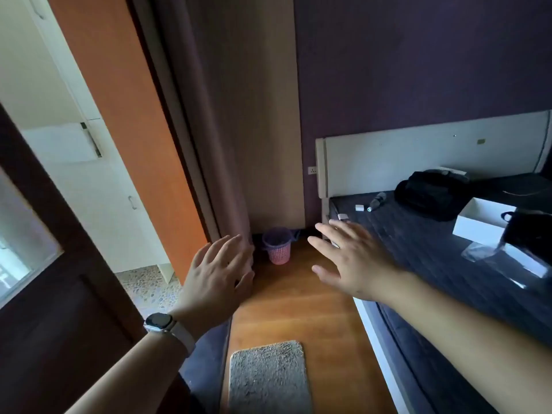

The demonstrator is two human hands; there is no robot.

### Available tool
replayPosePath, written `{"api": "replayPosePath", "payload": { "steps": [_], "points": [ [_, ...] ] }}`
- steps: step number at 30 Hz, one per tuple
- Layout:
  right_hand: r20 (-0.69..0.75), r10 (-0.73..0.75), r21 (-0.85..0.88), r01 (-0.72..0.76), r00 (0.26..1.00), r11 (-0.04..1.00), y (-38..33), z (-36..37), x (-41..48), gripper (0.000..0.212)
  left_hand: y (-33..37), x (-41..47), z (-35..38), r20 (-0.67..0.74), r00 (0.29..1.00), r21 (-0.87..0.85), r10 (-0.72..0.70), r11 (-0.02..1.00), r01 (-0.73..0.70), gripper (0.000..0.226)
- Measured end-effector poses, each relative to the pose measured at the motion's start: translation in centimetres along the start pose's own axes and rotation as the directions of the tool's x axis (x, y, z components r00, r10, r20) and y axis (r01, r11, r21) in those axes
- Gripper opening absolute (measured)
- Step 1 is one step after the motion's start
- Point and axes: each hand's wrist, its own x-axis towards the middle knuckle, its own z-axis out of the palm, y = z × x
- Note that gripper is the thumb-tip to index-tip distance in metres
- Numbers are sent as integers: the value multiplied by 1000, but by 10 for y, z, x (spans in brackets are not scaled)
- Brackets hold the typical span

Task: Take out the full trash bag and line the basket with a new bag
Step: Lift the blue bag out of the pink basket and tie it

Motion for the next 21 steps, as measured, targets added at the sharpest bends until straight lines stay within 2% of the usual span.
{"api": "replayPosePath", "payload": {
  "steps": [4, 11, 21],
  "points": [
    [72, 3, -45, 0, 997, 999, 45, 14, 22, 57, 12, 45, 18, 37, 999, -14, -22, 1000, 22, 45],
    [34, -14, 34, 13, 999, 999, 84, 49, 71, 56, -3, 104, 56, 34, 999, -2, -42, 999, 42, 45],
    [31, -11, 41, 10, 999, 999, 93, 132, 196, 53, -110, 192, 144, 51, 998, -72, -35, 997, 39, 48]
  ]
}}
